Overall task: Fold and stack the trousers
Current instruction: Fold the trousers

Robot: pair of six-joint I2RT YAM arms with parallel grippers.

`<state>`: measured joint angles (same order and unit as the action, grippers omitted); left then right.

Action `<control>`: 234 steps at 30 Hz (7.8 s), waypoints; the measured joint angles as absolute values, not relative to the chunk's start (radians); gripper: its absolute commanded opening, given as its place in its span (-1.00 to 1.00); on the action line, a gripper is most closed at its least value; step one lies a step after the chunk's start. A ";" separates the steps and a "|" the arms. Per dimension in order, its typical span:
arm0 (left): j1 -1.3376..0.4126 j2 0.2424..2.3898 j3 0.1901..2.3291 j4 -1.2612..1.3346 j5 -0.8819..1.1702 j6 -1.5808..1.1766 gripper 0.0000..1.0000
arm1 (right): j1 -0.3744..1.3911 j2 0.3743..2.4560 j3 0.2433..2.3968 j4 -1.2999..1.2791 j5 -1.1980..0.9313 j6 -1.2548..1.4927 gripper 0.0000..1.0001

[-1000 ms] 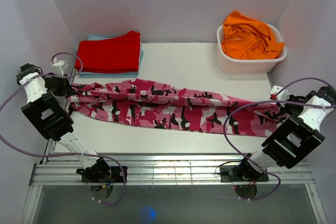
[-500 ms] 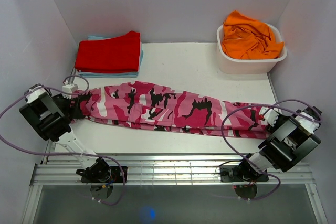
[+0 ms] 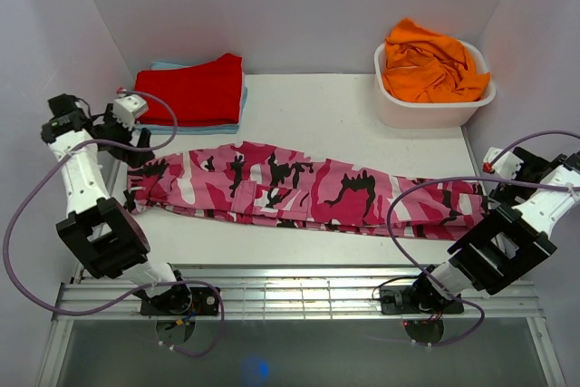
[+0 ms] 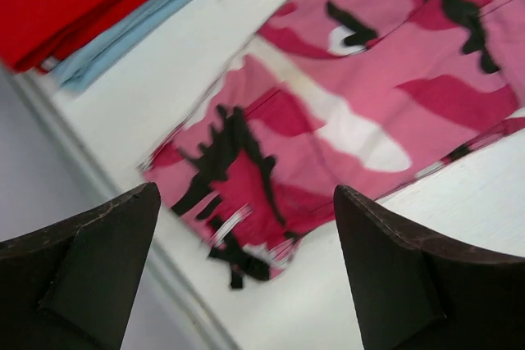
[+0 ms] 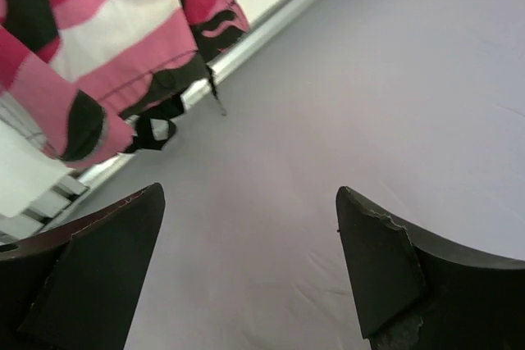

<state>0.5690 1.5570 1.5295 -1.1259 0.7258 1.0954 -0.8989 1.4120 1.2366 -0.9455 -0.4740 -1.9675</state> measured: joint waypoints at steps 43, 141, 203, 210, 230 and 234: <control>0.351 1.805 1.151 -0.727 0.365 0.962 0.15 | -0.528 1.721 1.200 -0.916 -0.383 -1.393 0.11; 0.257 1.487 1.128 -1.030 0.705 0.863 0.35 | -0.406 1.369 1.084 -0.854 -0.204 -1.511 0.23; -0.369 1.210 0.799 -0.826 0.316 1.041 -1.00 | -0.230 1.402 0.935 -0.827 -0.226 -1.133 -0.03; -0.369 1.312 0.711 -0.780 0.313 1.046 -1.00 | -0.230 1.407 0.935 -0.817 -0.219 -1.132 -0.03; -0.306 1.341 0.877 -0.726 0.318 0.775 0.96 | -0.249 1.589 0.900 -0.652 -0.182 -1.010 0.01; -0.157 1.308 0.986 -0.670 0.361 0.641 0.96 | -0.293 1.594 0.902 -0.640 -0.191 -1.010 0.09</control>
